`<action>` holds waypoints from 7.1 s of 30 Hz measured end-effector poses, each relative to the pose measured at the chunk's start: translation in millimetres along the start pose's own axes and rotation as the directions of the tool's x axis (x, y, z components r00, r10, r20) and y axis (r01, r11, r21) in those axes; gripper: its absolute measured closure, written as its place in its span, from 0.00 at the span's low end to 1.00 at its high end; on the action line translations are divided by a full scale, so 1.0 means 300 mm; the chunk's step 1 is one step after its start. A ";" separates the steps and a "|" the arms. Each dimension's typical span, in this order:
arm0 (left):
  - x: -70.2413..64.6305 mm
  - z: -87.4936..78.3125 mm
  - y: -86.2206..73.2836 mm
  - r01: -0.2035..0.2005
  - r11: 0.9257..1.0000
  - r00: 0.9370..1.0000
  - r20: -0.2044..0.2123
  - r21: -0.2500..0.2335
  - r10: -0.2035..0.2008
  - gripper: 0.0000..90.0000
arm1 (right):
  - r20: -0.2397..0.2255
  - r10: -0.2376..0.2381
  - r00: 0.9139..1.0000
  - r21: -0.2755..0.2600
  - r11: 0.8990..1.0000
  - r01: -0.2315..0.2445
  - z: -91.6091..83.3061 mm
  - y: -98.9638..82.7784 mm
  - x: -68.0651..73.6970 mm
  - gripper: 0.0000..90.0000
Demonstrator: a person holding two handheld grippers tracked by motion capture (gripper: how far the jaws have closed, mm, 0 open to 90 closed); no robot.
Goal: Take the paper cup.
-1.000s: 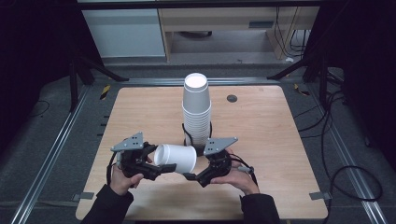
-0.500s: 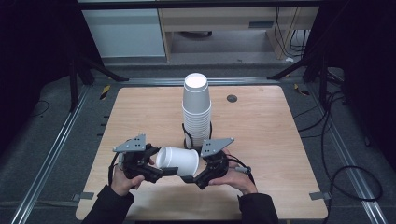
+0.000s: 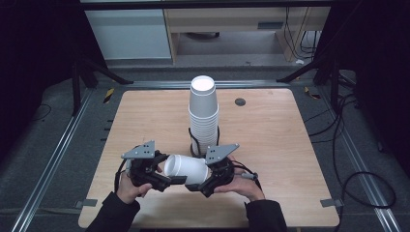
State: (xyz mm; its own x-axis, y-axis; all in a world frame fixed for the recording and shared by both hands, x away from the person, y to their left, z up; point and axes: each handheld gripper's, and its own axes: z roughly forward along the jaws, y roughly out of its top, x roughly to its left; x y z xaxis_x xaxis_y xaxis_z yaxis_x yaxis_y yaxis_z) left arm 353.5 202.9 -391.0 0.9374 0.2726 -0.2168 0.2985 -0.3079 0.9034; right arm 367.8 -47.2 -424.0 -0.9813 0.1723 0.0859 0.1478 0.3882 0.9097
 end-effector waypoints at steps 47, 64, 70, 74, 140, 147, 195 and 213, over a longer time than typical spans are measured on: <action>0.033 -0.026 -0.016 -0.015 0.987 0.996 -0.080 0.158 0.028 0.15 | 0.071 -0.120 0.990 0.222 0.970 0.102 -0.111 0.064 -0.043 0.10; 0.024 0.038 -0.040 -0.055 0.940 0.994 -0.071 0.337 0.084 0.14 | -0.007 -0.204 0.979 0.426 0.885 0.188 0.000 0.070 -0.026 0.10; 0.024 0.054 -0.047 -0.058 0.926 0.994 -0.061 0.372 0.087 0.14 | -0.030 -0.218 0.975 0.458 0.865 0.207 0.044 0.063 -0.017 0.10; 0.022 0.058 -0.049 -0.061 0.921 0.994 -0.059 0.385 0.091 0.15 | -0.037 -0.220 0.975 0.465 0.859 0.212 0.065 0.063 -0.010 0.09; 0.021 0.059 -0.058 -0.086 0.905 0.991 -0.061 0.418 0.122 0.25 | -0.025 -0.223 0.974 0.445 0.870 0.211 0.087 0.070 -0.007 0.04; 0.024 0.061 -0.061 -0.090 0.893 0.988 -0.071 0.440 0.135 0.26 | -0.018 -0.224 0.974 0.438 0.874 0.209 0.083 0.073 -0.007 0.03; 0.027 -0.031 -0.021 -0.065 0.980 0.998 -0.008 0.191 0.067 0.25 | 0.010 -0.084 0.996 0.095 0.992 0.082 -0.075 0.058 -0.014 0.03; 0.012 0.006 -0.027 -0.087 0.974 0.995 0.056 0.211 0.077 0.25 | -0.056 -0.070 0.996 0.081 0.994 0.075 -0.027 0.052 -0.009 0.04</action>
State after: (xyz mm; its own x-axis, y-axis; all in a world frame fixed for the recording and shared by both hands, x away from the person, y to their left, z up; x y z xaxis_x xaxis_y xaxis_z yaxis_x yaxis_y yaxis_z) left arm 354.8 204.7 -399.8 0.9662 0.1965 -0.1667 0.2465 -0.5161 0.8203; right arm 371.9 -49.1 -406.8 -0.9946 0.0940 0.0442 0.0836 0.4720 0.8776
